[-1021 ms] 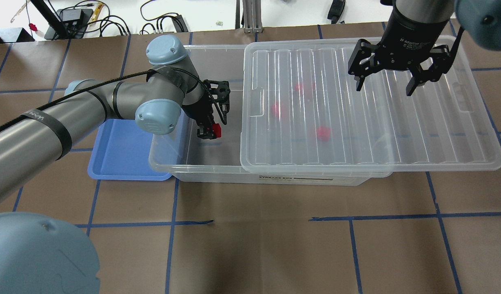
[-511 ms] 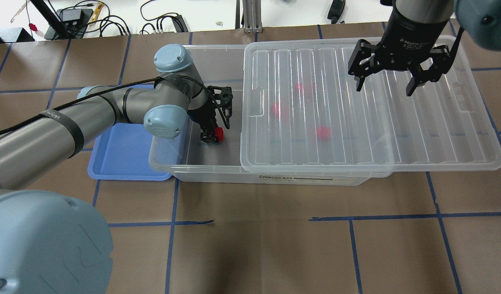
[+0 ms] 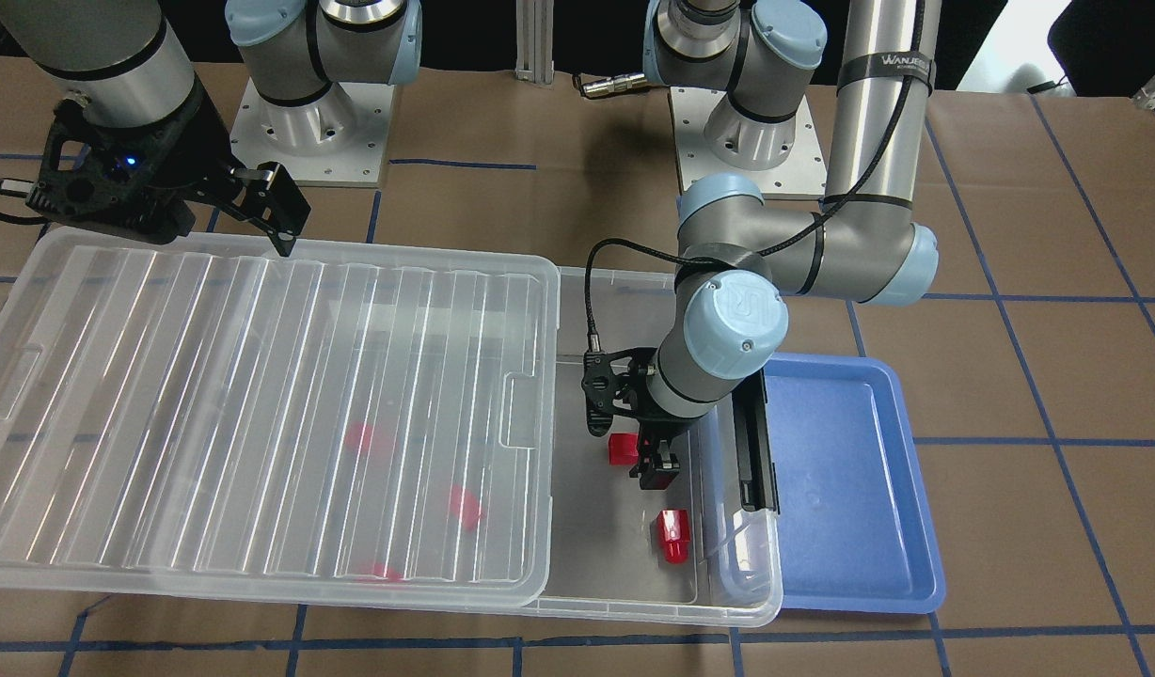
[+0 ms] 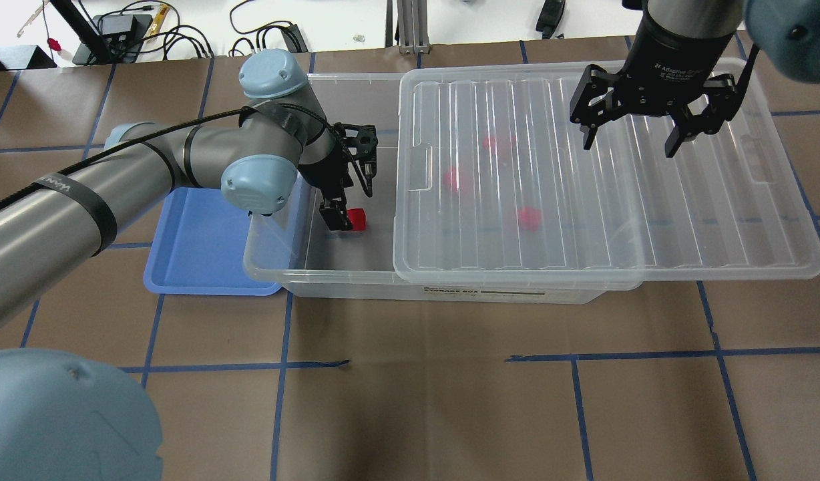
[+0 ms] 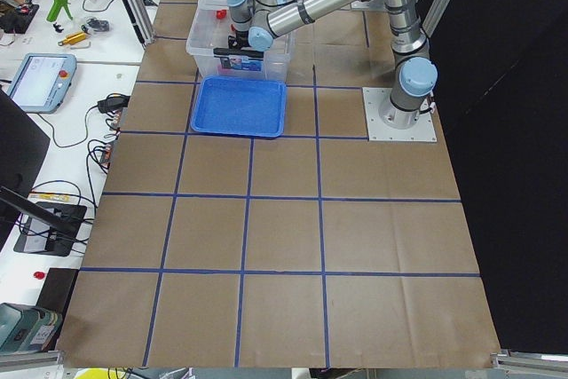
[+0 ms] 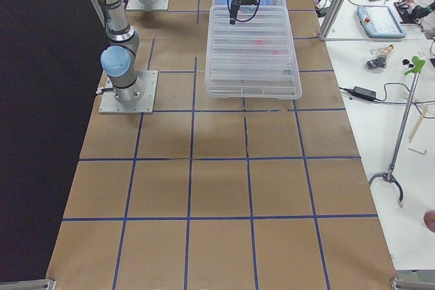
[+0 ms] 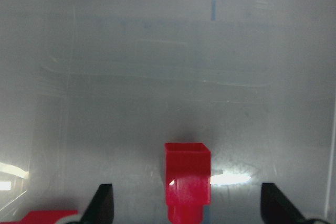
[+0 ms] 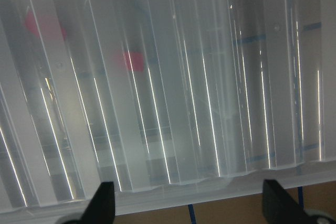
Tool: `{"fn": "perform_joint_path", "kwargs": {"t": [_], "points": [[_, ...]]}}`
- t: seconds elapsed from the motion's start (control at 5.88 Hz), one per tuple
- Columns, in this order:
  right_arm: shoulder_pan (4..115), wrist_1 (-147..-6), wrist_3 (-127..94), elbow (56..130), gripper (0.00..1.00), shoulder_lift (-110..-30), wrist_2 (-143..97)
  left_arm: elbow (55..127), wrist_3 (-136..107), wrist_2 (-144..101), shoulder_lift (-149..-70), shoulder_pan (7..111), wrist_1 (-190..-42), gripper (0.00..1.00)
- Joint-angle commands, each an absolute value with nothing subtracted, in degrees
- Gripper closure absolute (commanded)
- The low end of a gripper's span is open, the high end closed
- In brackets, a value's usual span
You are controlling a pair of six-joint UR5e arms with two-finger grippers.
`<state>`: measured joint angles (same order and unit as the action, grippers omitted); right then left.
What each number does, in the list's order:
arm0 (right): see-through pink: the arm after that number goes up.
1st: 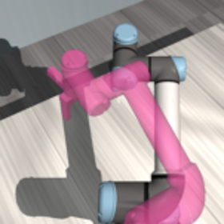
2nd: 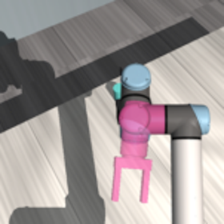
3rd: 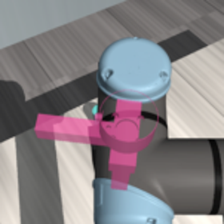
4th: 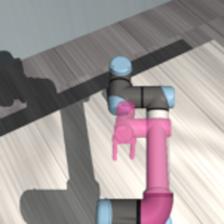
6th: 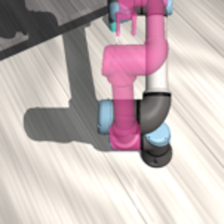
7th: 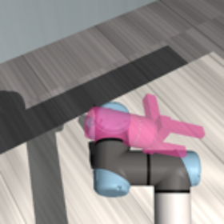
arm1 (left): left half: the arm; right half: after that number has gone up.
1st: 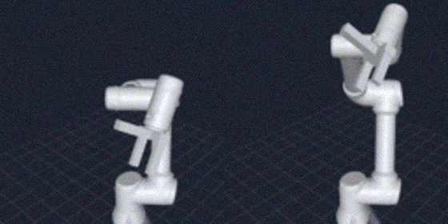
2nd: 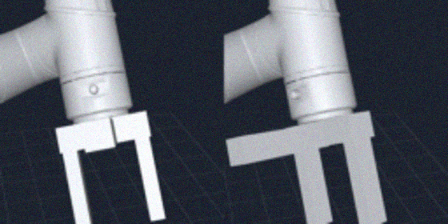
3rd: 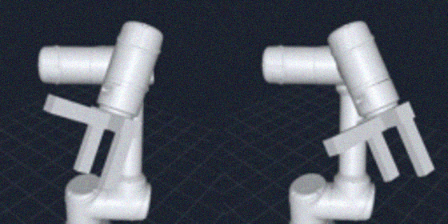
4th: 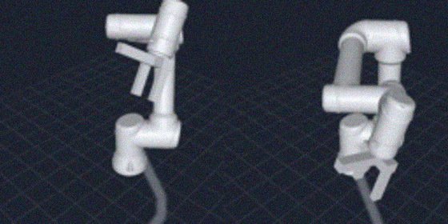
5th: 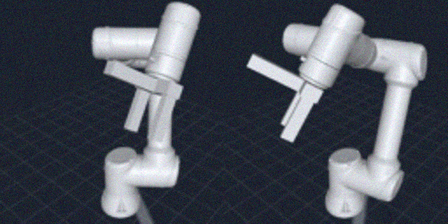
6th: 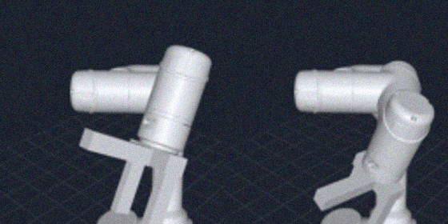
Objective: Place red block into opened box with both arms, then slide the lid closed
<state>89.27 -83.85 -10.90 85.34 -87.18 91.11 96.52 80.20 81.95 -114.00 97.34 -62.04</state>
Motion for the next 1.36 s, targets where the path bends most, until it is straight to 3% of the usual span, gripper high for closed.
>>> {"fn": "perform_joint_path", "kwargs": {"t": [0.0,0.51,1.02,1.19], "points": [[88.86,-83.93,-10.72,85.34,0.0,-87.19,91.14,92.84,79.72,81.91,-106.82,97.03,-73.68,0.02],[76.88,-83.94,7.21,85.34,0.0,-87.01,91.41,83.88,79.54,82.7,-100.74,96.94,-90.84,0.02],[59.47,-86.99,27.39,87.26,0.0,-83.17,91.23,83.75,65.82,85.85,-97.14,95.01,-94.99,0.02],[54.89,-94.76,33.16,89.1,0.0,-79.75,93.58,84.54,55.48,88.04,-95.73,95.01,-94.49,0.02]]}}
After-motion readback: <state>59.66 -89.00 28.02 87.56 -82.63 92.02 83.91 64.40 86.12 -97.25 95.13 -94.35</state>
